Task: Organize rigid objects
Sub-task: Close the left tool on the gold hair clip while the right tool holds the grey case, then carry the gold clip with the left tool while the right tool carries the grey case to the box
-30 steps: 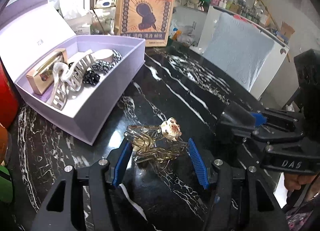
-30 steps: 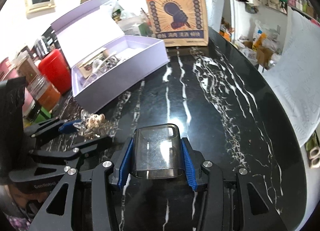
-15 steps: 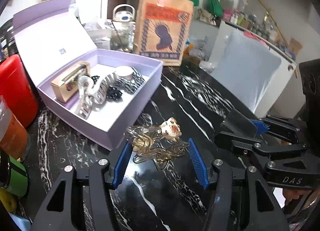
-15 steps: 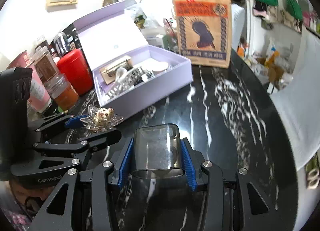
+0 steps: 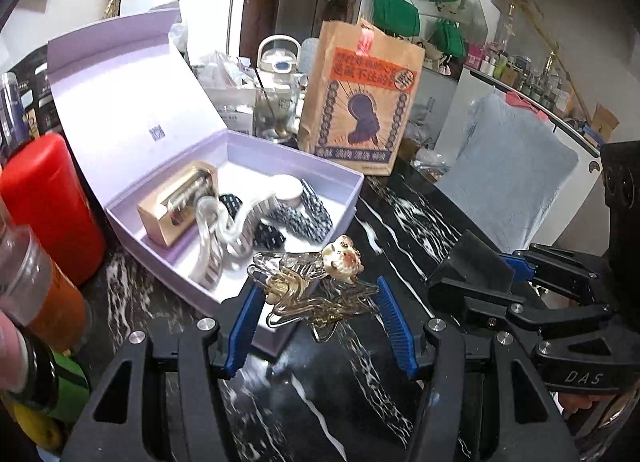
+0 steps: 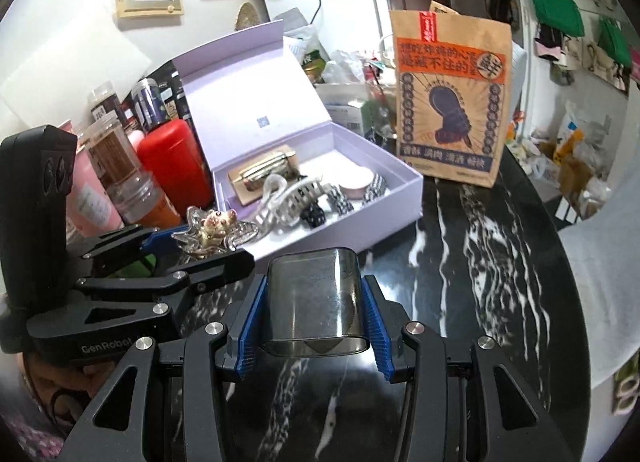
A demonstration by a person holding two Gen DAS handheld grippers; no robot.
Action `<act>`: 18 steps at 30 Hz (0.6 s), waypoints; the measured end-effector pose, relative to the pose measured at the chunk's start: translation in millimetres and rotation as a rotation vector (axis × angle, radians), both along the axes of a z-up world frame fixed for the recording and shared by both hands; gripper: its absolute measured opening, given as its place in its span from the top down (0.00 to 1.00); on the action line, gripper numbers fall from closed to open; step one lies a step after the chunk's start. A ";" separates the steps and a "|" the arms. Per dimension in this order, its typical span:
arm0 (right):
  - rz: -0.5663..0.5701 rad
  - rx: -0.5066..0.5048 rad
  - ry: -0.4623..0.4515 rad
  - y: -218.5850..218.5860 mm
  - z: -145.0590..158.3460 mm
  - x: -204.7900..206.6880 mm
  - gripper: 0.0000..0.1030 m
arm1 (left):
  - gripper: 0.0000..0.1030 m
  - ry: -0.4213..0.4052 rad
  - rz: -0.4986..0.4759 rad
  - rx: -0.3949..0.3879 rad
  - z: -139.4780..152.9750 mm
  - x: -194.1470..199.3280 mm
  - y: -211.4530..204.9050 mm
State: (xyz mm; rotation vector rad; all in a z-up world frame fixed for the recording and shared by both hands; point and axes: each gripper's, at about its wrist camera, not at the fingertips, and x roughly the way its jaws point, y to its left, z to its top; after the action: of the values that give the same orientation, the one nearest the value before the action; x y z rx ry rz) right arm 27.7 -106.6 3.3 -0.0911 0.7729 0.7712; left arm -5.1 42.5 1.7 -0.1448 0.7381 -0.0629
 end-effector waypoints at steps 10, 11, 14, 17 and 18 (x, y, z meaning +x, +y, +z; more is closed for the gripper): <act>0.039 -0.004 -0.035 18.6 9.3 24.6 0.56 | 0.45 0.001 0.043 0.002 1.1 25.7 22.8; 0.041 -0.004 -0.037 20.6 10.6 27.0 0.56 | 0.45 -0.002 0.043 0.005 2.0 28.3 24.4; 0.056 0.003 -0.049 26.9 16.7 35.1 0.56 | 0.45 -0.015 0.062 0.024 7.0 36.6 29.8; 0.056 0.000 -0.061 32.3 21.2 43.0 0.56 | 0.45 -0.024 0.077 0.036 11.1 43.0 33.8; 0.054 0.001 -0.064 34.6 23.2 46.7 0.56 | 0.45 -0.026 0.085 0.044 12.5 46.0 35.6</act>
State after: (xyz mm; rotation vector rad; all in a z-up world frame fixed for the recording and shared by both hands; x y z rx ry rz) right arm 74.5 -72.0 26.5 -0.1355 0.7116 0.8164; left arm 40.8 78.1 14.3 -0.1329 0.7058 0.0323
